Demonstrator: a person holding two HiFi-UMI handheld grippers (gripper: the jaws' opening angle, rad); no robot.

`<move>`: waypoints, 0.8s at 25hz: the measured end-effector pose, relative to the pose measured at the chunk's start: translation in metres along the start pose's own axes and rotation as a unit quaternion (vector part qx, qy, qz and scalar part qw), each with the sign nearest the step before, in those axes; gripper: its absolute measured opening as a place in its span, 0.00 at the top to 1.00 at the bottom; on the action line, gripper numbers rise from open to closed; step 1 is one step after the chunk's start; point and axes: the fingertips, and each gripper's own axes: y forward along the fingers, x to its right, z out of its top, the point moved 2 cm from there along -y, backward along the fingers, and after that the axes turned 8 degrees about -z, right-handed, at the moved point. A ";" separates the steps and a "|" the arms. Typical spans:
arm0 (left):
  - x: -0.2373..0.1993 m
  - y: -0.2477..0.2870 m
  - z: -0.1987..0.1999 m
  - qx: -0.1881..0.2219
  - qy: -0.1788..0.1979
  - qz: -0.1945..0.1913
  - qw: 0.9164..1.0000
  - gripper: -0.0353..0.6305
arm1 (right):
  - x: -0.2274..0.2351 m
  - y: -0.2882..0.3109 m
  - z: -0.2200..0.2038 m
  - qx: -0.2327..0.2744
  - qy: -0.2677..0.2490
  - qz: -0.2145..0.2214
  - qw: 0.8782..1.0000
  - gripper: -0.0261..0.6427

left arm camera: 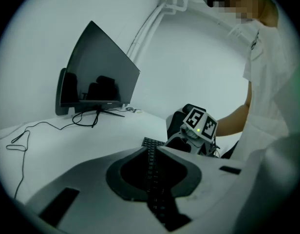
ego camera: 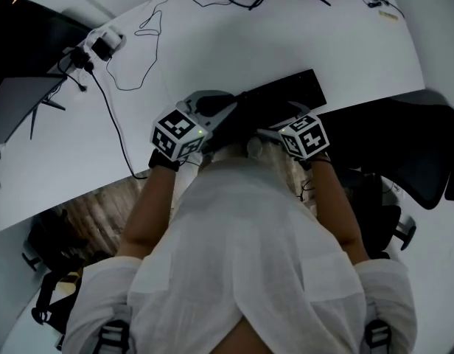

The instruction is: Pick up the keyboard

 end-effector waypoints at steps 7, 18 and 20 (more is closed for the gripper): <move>-0.002 0.033 0.013 -0.040 0.033 -0.058 0.997 0.89 | 0.017 -0.006 -0.035 0.035 0.343 0.006 0.938 0.33; -0.018 0.086 -0.036 -0.205 0.059 -0.086 0.973 0.82 | 0.019 0.020 -0.045 0.085 0.550 0.019 0.830 0.45; -0.022 0.093 -0.045 -0.239 0.063 -0.086 0.965 0.72 | 0.020 0.023 -0.047 0.086 0.561 0.012 0.823 0.47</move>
